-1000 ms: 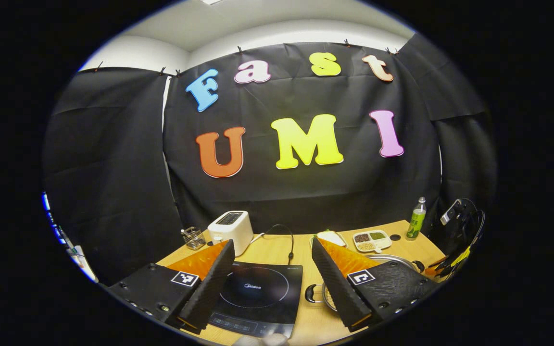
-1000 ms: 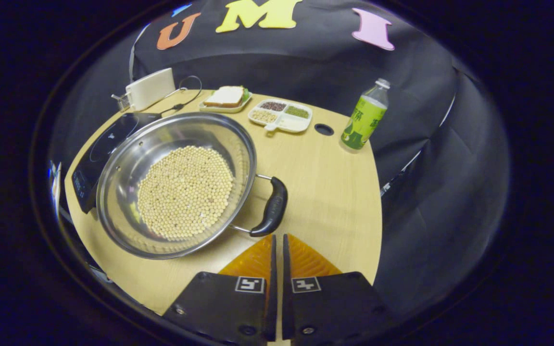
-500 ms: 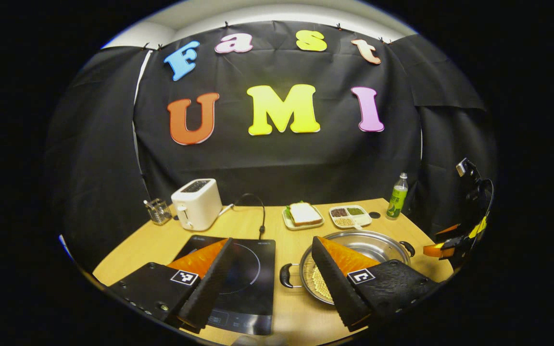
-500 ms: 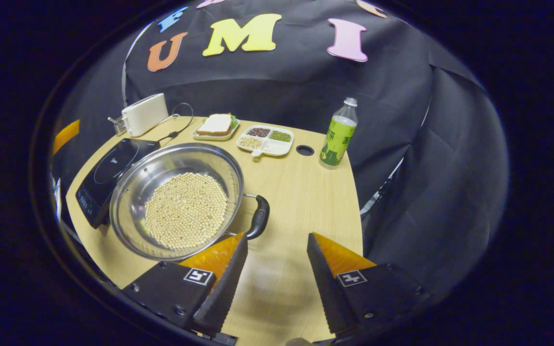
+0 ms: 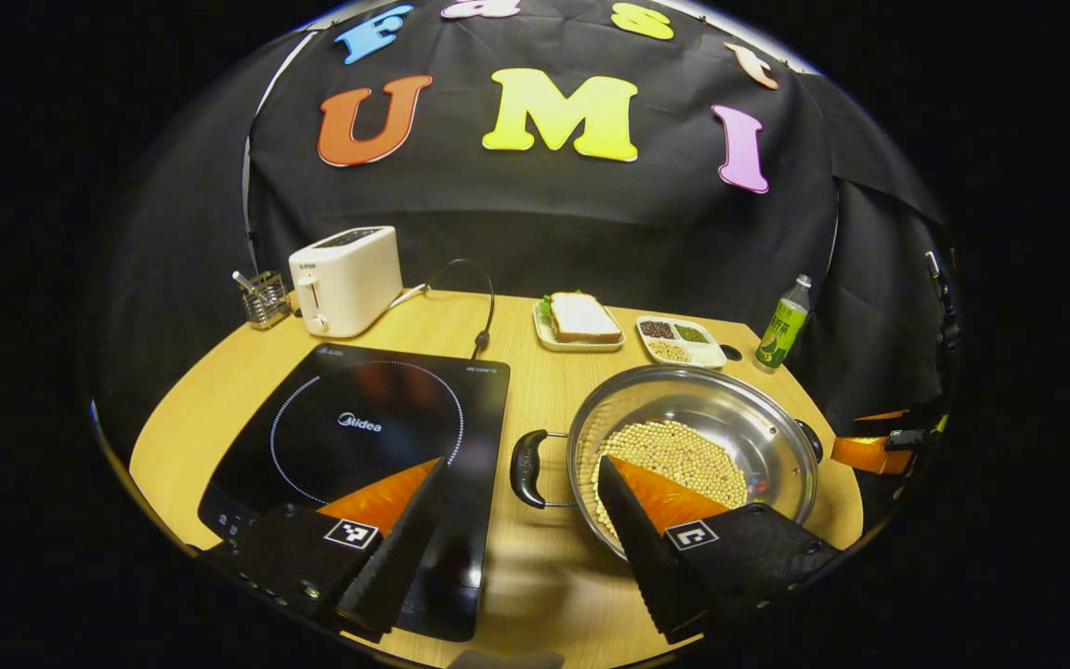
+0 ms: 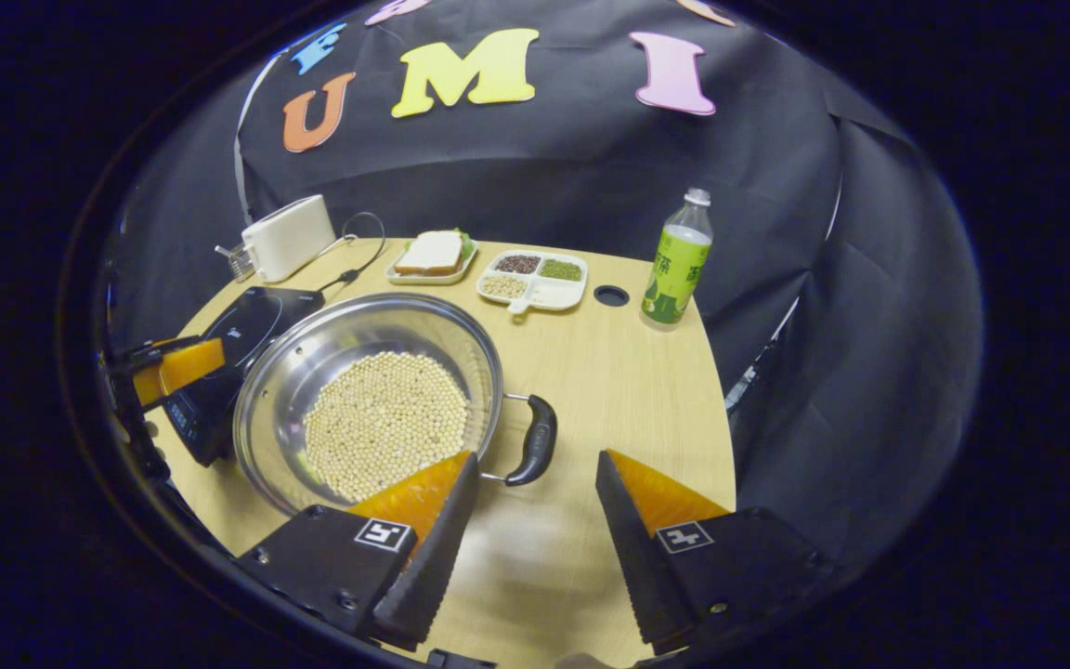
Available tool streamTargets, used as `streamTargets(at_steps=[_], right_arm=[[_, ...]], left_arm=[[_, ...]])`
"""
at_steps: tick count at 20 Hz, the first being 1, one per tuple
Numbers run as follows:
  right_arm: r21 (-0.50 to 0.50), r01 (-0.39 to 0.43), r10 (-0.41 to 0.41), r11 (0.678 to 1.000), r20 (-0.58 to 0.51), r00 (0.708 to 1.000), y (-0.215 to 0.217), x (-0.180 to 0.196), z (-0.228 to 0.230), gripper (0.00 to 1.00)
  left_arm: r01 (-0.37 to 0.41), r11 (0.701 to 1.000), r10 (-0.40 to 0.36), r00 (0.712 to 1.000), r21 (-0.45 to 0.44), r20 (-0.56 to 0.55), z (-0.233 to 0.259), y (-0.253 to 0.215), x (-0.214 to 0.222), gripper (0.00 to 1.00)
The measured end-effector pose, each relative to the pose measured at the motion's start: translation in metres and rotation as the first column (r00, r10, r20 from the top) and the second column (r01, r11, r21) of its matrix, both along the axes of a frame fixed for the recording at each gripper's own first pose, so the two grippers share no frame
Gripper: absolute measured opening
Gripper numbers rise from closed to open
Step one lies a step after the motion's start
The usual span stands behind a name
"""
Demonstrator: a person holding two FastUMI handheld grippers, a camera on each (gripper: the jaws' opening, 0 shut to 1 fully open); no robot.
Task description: First push the handle of the pot to place it horizontally, then grasp the pot with both hands and set it on the induction cooktop.
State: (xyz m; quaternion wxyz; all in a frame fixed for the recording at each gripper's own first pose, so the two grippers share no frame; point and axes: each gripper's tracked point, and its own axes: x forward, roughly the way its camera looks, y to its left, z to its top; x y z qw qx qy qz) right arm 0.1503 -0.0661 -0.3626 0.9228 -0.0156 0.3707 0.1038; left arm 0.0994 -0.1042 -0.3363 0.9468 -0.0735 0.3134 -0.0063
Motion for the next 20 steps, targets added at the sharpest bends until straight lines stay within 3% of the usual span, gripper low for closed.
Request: streamTargets(at_steps=[12, 18, 20], right_arm=[[0.041, -0.036, 0.040, 0.999, -0.095, 0.995, 0.022, 0.034, -0.032, 0.84], [0.049, -0.026, 0.034, 0.998, -0.164, 0.986, 0.025, 0.040, -0.048, 0.81], [0.050, -0.017, 0.026, 0.999, -0.172, 0.985, 0.025, 0.042, -0.049, 0.75]], left_arm=[[0.000, 0.999, 0.003, 0.995, 0.034, -0.096, -0.050, -0.019, 0.032, 0.96], [0.038, 0.999, -0.034, 0.991, 0.031, -0.129, -0.060, -0.030, 0.041, 0.95], [0.039, 0.998, -0.033, 0.990, 0.039, -0.139, -0.061, -0.030, 0.043, 0.96]])
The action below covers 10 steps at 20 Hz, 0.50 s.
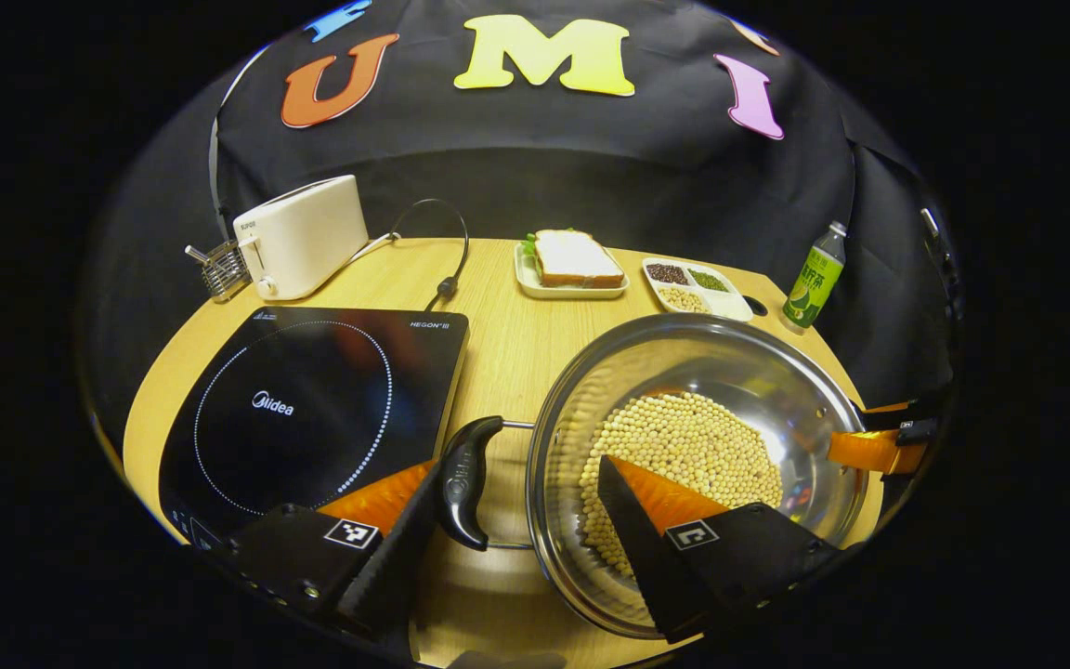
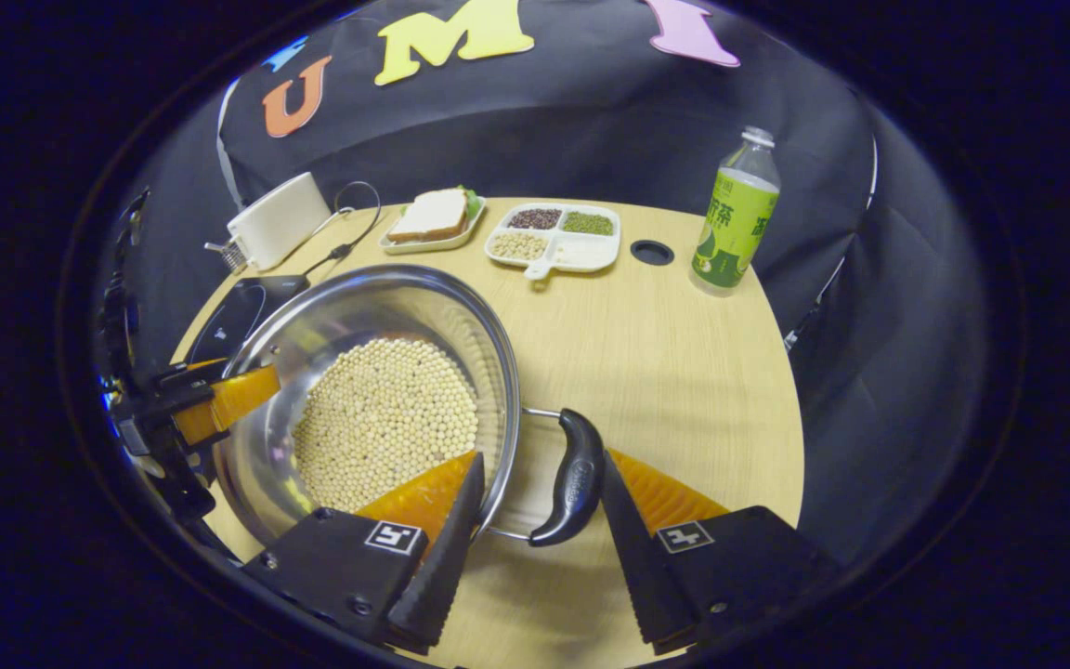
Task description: First push the handle of the pot to place it horizontally, then grasp the pot with both hands and set it on the induction cooktop.
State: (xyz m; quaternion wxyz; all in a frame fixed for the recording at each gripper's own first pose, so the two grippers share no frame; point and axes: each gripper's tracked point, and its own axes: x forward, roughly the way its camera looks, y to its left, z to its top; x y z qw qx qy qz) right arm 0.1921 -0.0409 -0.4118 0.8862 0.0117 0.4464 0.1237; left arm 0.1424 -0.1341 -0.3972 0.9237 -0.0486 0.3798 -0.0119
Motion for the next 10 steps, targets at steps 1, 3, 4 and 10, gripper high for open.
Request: streamTargets(at_steps=[1, 3, 4, 10], right_arm=[[-0.001, 0.003, -0.003, 1.000, -0.010, 1.000, 0.000, 0.000, 0.000, 0.76], [-0.006, 0.010, -0.010, 1.000, -0.032, 0.999, 0.000, 0.001, -0.001, 0.72], [-0.008, 0.020, -0.021, 1.000, -0.044, 0.999, -0.001, 0.000, -0.001, 0.72], [-0.043, 0.063, -0.066, 0.997, -0.078, 0.995, -0.003, 0.001, -0.001, 0.63]], left_arm=[[0.001, 1.000, -0.001, 1.000, 0.000, -0.004, -0.001, -0.001, 0.000, 0.96], [0.005, 1.000, -0.004, 1.000, 0.011, -0.019, -0.003, 0.000, 0.000, 0.96], [0.007, 1.000, -0.006, 1.000, 0.027, -0.026, -0.004, 0.002, 0.001, 0.96], [-0.022, 0.999, 0.026, 0.996, 0.041, -0.088, -0.011, 0.010, -0.002, 0.72]])
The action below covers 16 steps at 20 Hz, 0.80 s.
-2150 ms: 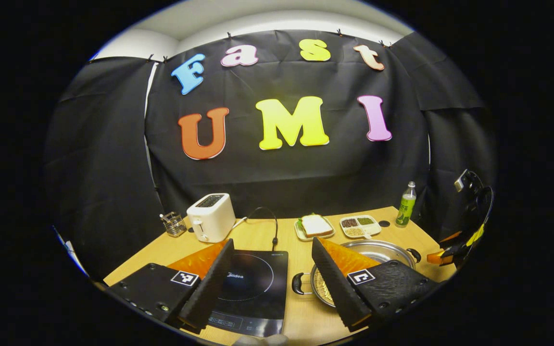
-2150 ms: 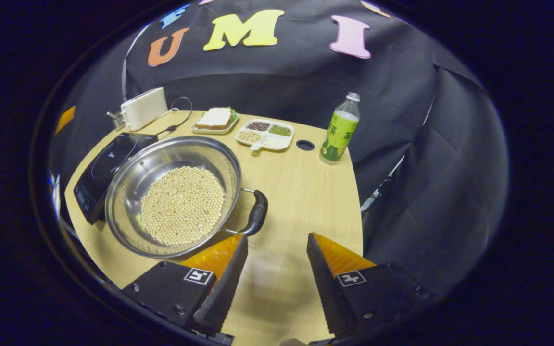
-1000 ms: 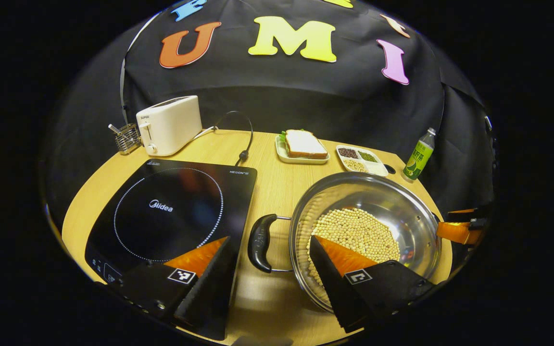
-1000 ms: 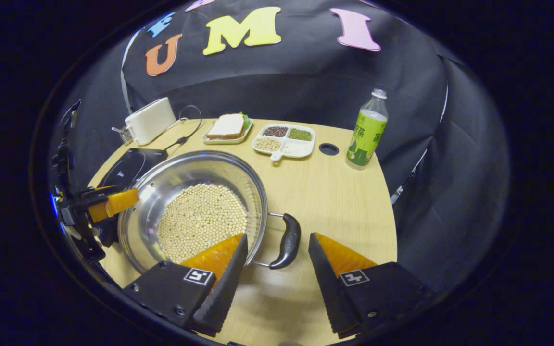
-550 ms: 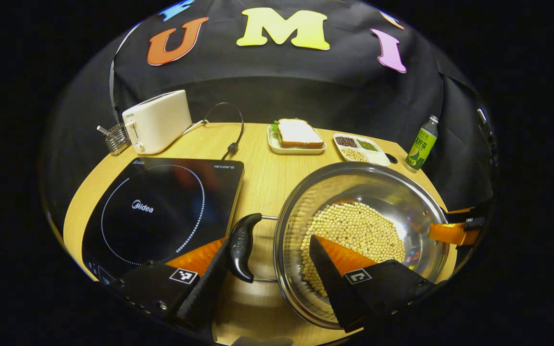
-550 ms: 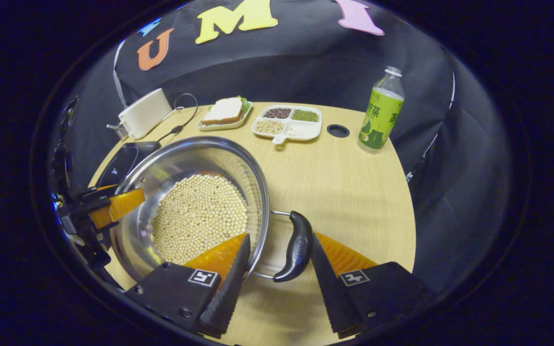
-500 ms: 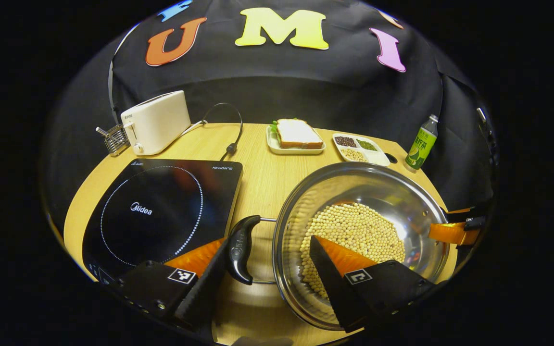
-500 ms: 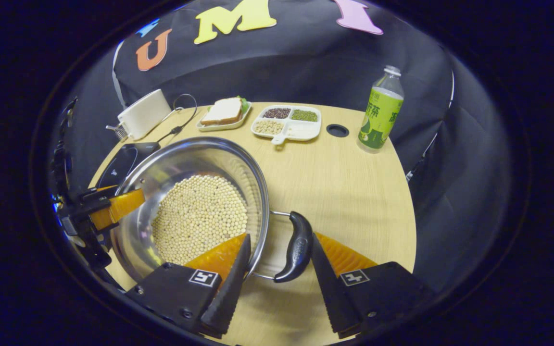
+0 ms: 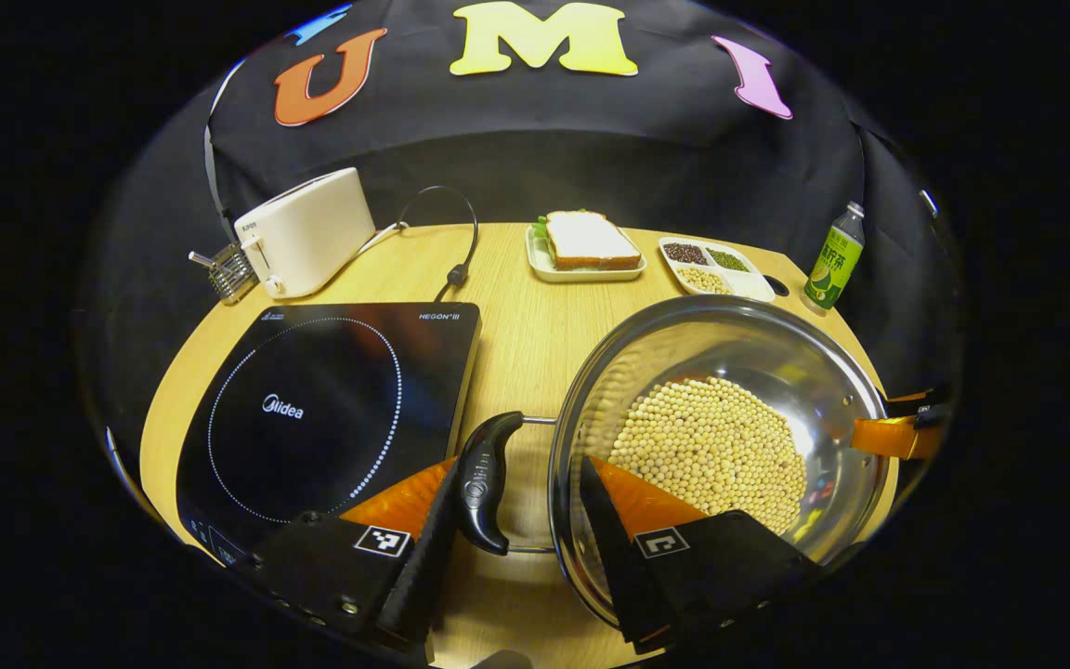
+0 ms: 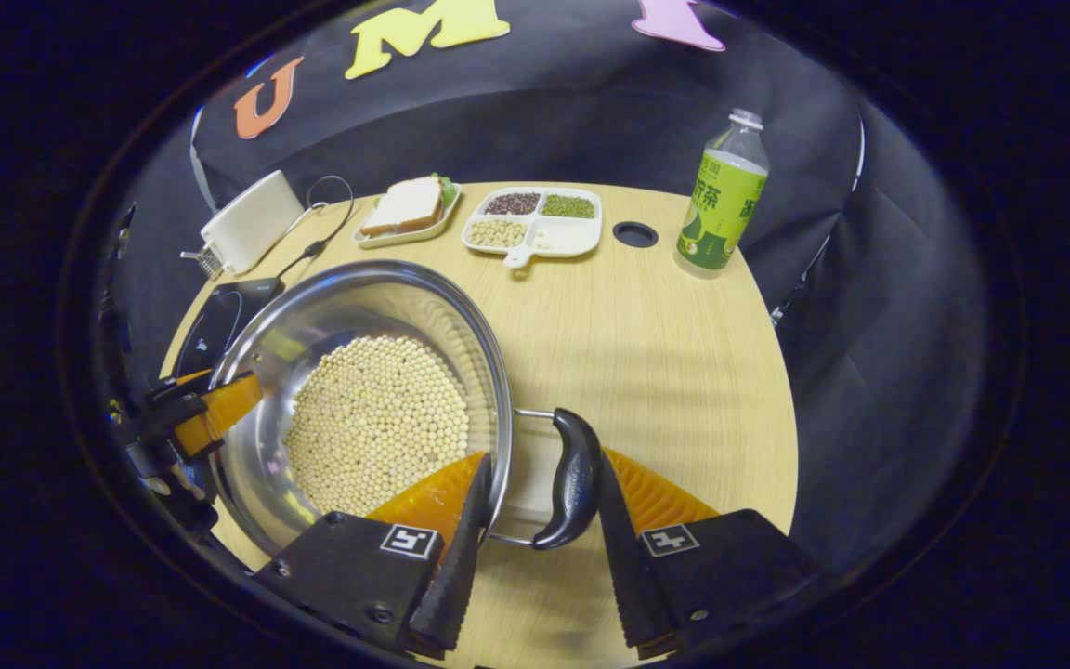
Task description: First push the handle of the pot to place it horizontally, then grasp the pot with both hands and set it on the induction cooktop.
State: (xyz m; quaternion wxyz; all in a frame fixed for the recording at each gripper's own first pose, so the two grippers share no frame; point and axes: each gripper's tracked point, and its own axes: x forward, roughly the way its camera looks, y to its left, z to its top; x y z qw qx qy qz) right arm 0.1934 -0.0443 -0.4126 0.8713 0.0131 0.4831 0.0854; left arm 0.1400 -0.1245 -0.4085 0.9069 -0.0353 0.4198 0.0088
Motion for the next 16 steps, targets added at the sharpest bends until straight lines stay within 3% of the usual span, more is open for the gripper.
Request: streamTargets(at_steps=[4, 5, 6, 7, 9, 10, 16], right_arm=[[-0.007, 0.014, -0.014, 1.000, -0.003, 1.000, 0.000, 0.000, 0.001, 0.59], [-0.007, 0.013, -0.013, 1.000, -0.001, 1.000, 0.001, 0.001, 0.002, 0.57], [-0.006, 0.017, -0.017, 1.000, -0.002, 1.000, 0.000, 0.001, 0.001, 0.55], [-0.003, 0.022, -0.022, 1.000, -0.005, 1.000, 0.000, -0.001, 0.001, 0.56], [0.002, 0.024, -0.024, 1.000, -0.013, 1.000, 0.000, -0.005, 0.002, 0.53], [0.003, 0.027, -0.027, 1.000, -0.006, 1.000, -0.001, -0.007, 0.005, 0.53], [-0.006, 0.043, -0.043, 0.999, 0.031, 0.999, 0.002, -0.018, 0.032, 0.53]], left_arm=[[-0.033, 0.998, 0.031, 0.999, -0.046, -0.033, 0.001, -0.001, -0.001, 0.65], [-0.031, 0.999, 0.029, 0.999, -0.044, -0.033, 0.001, -0.001, -0.001, 0.53], [-0.027, 0.999, 0.026, 0.999, -0.043, -0.036, 0.001, -0.001, -0.002, 0.72], [-0.024, 0.999, 0.022, 0.999, -0.043, -0.041, 0.002, -0.002, -0.003, 0.48], [-0.020, 0.999, 0.018, 0.999, -0.046, -0.041, 0.004, -0.003, -0.003, 0.67], [-0.016, 0.999, 0.015, 0.999, -0.044, -0.032, 0.006, -0.002, -0.003, 0.57], [0.008, 0.999, -0.008, 1.000, -0.045, 0.006, 0.030, 0.002, -0.008, 0.57]])
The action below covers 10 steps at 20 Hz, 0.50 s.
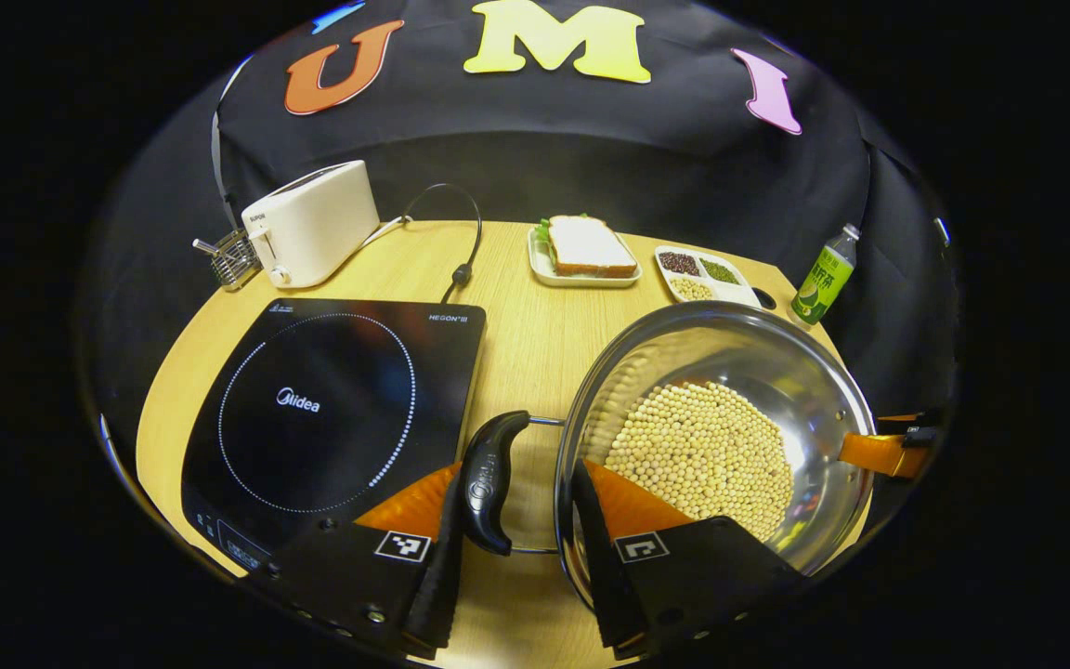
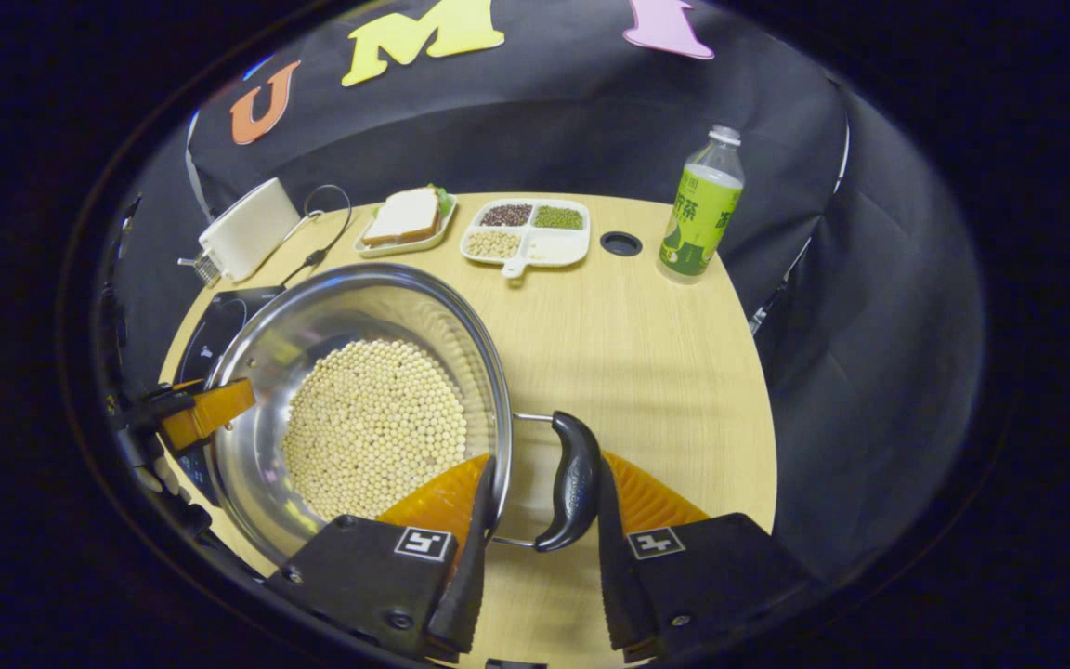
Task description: First push the handle of the pot to place it horizontally, then grasp the pot with both hands and set it on the induction cooktop.
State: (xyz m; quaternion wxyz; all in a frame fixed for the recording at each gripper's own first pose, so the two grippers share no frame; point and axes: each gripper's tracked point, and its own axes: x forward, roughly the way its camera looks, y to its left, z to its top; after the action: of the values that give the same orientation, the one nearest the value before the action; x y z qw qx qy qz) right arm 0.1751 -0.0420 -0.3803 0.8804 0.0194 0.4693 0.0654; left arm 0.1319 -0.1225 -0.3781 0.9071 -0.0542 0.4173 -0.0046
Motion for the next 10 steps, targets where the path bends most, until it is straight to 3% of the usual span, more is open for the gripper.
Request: streamTargets(at_steps=[10], right_arm=[[-0.001, 0.012, -0.012, 1.000, 0.062, 0.998, 0.046, -0.019, 0.047, 0.53]], left_arm=[[0.016, 1.000, -0.016, 0.998, 0.004, 0.067, 0.041, 0.048, -0.006, 0.57]])
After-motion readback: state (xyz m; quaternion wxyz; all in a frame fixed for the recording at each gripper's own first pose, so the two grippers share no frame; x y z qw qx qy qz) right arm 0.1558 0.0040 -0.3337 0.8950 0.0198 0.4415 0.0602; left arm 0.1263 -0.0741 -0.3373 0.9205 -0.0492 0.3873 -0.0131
